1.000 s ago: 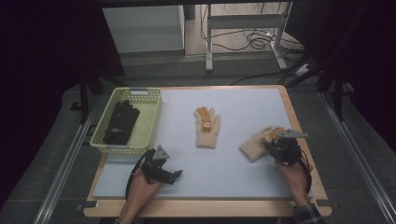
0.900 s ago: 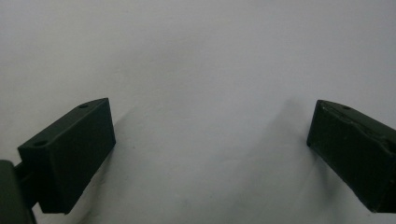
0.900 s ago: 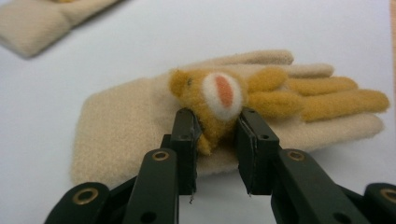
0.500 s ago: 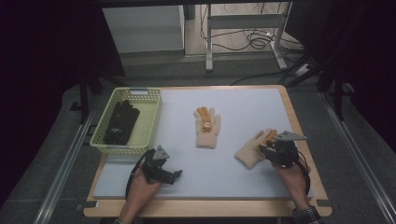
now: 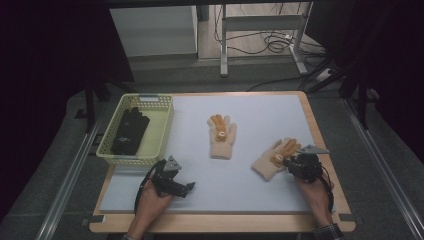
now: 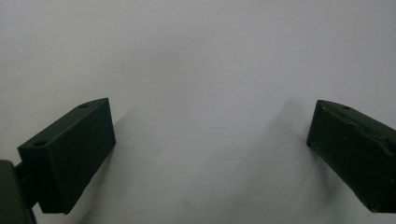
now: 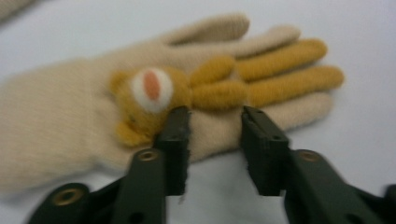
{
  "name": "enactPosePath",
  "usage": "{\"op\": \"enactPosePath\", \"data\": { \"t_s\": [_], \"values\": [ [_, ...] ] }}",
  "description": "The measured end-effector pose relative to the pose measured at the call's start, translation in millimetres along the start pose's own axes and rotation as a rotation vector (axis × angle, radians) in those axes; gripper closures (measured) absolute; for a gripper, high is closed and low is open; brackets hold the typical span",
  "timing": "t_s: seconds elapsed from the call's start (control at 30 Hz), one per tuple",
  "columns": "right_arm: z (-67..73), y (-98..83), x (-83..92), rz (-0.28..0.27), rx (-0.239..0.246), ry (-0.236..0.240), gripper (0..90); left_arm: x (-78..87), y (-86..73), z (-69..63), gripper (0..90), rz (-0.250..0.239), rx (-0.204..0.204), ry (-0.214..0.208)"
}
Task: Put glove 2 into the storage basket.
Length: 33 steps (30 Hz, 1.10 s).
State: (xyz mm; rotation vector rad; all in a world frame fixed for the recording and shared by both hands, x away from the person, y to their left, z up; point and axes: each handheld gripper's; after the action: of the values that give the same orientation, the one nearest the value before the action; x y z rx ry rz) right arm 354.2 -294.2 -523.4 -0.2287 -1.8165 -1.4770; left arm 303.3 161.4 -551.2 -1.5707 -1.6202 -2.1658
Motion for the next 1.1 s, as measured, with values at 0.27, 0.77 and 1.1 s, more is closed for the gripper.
{"op": "enactPosePath", "data": {
  "t_s": [0.27, 0.77, 1.1],
  "values": [
    [5.4, -0.5, 1.8, -0.006, -0.016, 0.020, 87.3, 0.0, 0.0, -0.1, 1.1, 0.000, 0.000, 0.000],
    [-0.3, 34.3, 44.5, -0.061, 0.013, 0.031, 87.3, -0.1, 0.0, 0.0, 1.1, 0.001, 0.002, -0.001],
    [19.5, 68.8, 16.9, -0.036, 0.068, 0.049, 86.9, 0.0, 0.0, 0.0, 1.1, 0.001, 0.003, -0.001]
  ]
}}
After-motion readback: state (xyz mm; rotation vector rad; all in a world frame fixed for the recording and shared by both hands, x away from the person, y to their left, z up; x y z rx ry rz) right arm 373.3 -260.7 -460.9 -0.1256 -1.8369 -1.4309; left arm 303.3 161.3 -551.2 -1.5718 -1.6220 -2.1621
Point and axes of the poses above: each handheld gripper's, and its own axes: x roughly backward along the jaws, y roughly out of its top, z roughly to its left, and after that the axes turned 1 degree about -z, right-handed
